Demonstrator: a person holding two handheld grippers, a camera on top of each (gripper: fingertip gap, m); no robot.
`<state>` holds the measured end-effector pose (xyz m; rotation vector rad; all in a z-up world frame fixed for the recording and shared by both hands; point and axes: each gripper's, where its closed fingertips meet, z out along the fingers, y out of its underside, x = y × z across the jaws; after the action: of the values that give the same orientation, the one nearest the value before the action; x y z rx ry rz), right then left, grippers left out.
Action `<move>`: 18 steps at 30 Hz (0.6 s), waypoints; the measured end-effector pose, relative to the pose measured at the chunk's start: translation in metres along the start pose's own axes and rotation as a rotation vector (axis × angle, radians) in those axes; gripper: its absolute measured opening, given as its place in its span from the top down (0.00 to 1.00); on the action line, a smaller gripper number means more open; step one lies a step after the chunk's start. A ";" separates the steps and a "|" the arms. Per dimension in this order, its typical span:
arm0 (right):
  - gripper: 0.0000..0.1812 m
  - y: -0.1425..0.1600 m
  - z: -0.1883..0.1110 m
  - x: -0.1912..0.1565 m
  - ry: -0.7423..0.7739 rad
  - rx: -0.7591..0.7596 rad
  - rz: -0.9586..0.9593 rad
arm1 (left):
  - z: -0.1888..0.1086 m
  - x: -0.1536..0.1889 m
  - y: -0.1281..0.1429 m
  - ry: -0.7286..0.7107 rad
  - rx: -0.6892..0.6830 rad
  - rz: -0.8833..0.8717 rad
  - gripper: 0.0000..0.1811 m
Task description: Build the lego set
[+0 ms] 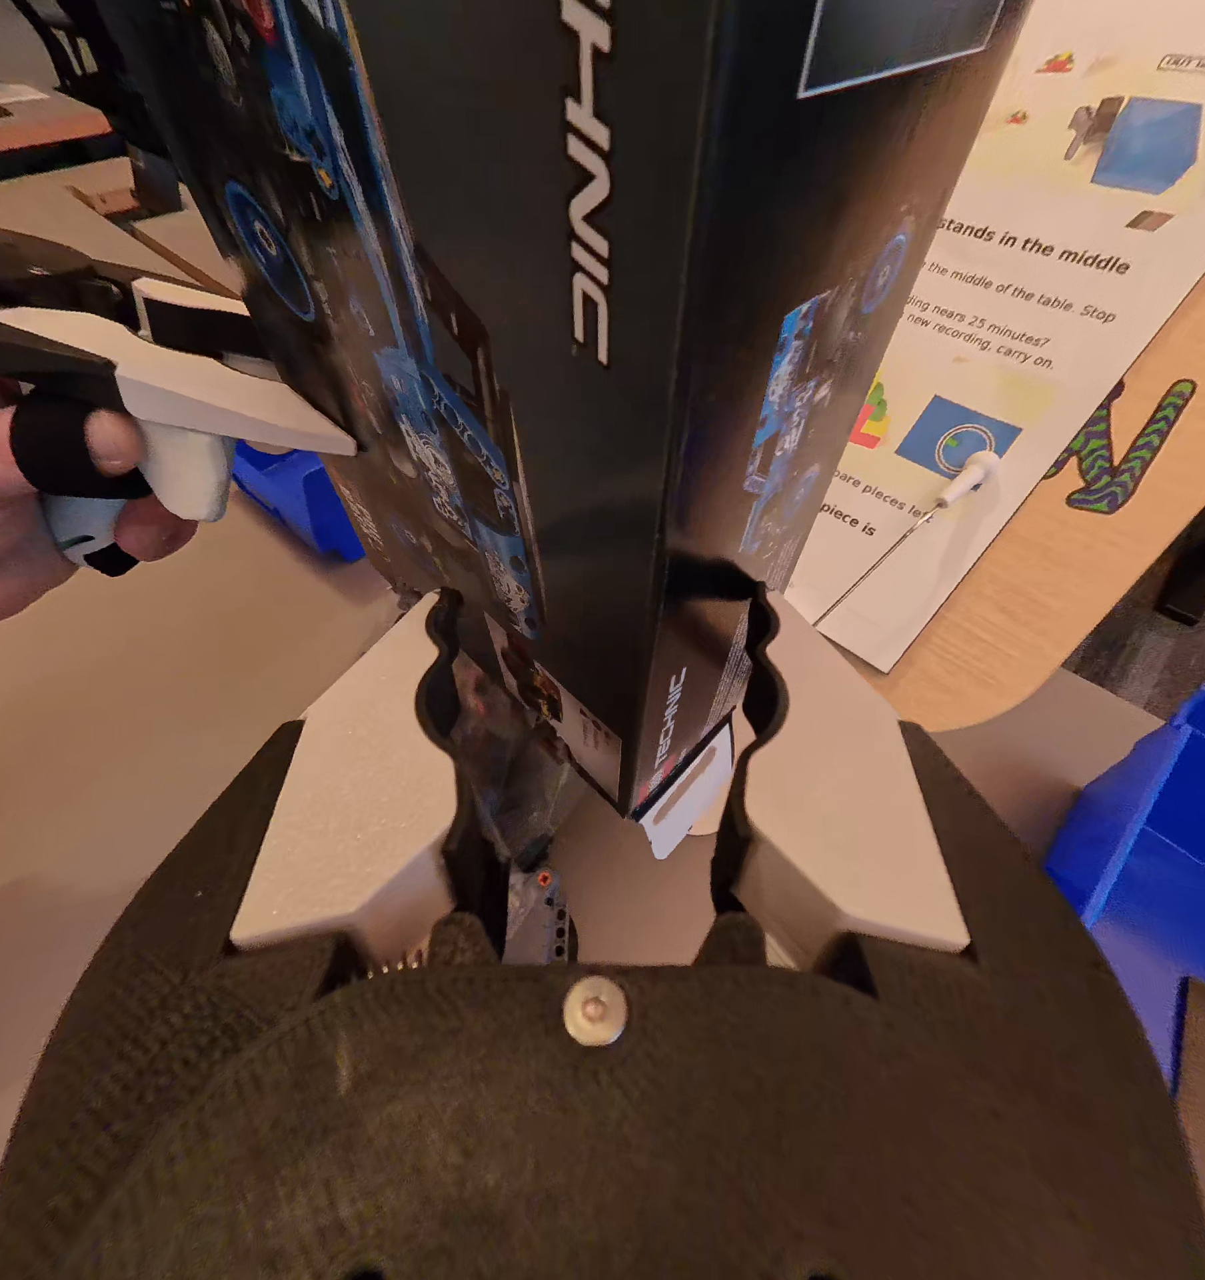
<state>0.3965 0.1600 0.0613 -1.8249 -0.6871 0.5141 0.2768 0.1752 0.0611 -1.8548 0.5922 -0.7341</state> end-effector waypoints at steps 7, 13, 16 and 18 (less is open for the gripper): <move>0.55 -0.007 -0.002 0.003 0.003 0.001 -0.014 | -0.003 0.005 -0.010 -0.017 0.016 0.036 0.60; 0.55 -0.017 -0.011 0.000 0.006 0.027 -0.024 | -0.008 0.012 -0.021 -0.019 0.032 0.062 0.59; 0.54 -0.023 -0.015 -0.002 0.011 0.031 -0.041 | -0.011 0.016 -0.028 -0.015 0.049 0.070 0.59; 0.55 -0.027 -0.019 -0.003 0.019 0.037 -0.058 | -0.015 0.019 -0.034 -0.013 0.070 0.077 0.59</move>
<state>0.4004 0.1515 0.0935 -1.7678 -0.7111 0.4679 0.2821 0.1653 0.1018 -1.7610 0.6188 -0.6832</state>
